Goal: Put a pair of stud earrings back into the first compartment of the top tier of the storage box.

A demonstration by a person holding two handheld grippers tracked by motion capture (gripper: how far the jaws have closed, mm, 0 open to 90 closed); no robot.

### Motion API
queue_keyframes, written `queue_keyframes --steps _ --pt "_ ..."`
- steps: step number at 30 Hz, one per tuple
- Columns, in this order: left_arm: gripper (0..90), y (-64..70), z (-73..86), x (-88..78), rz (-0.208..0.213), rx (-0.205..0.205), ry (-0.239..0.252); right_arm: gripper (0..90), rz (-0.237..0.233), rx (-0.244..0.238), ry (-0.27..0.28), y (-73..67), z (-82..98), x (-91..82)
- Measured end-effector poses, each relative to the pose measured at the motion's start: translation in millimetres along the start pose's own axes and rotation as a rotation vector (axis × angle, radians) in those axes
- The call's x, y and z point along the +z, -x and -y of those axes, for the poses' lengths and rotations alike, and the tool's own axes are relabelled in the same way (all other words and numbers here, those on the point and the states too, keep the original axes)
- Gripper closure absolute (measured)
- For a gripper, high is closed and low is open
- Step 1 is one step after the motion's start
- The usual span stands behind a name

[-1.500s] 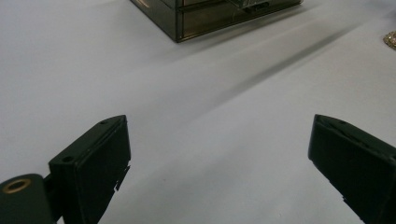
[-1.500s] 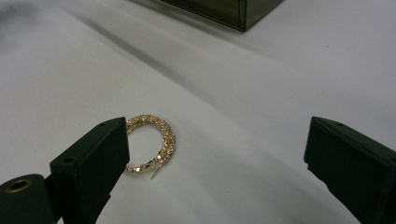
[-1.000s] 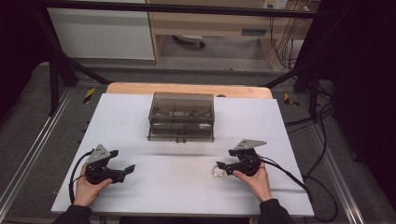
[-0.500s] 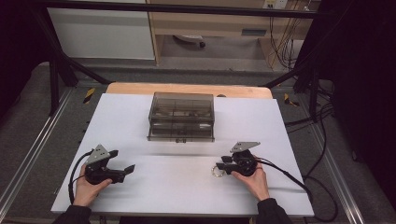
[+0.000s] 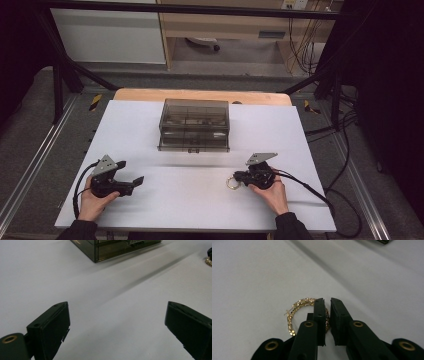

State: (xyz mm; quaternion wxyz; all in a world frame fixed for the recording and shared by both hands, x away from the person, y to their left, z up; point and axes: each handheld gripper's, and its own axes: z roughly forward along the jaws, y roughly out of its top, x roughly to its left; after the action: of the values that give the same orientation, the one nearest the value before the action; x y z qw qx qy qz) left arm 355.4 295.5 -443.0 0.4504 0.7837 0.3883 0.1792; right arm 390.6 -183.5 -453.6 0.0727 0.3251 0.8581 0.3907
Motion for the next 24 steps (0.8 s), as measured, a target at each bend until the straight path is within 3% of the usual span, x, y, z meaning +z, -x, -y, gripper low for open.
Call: queue_keyframes --steps 17,24 --pt "6.0 0.2 0.1 -0.8 -0.006 0.001 0.001 86.6 -0.011 0.012 0.040 -1.1 -3.6 -10.3" --pt "6.0 0.8 -0.1 -0.9 -0.007 0.006 0.000 86.6 -0.002 0.022 -0.012 -0.6 -0.7 -3.0"
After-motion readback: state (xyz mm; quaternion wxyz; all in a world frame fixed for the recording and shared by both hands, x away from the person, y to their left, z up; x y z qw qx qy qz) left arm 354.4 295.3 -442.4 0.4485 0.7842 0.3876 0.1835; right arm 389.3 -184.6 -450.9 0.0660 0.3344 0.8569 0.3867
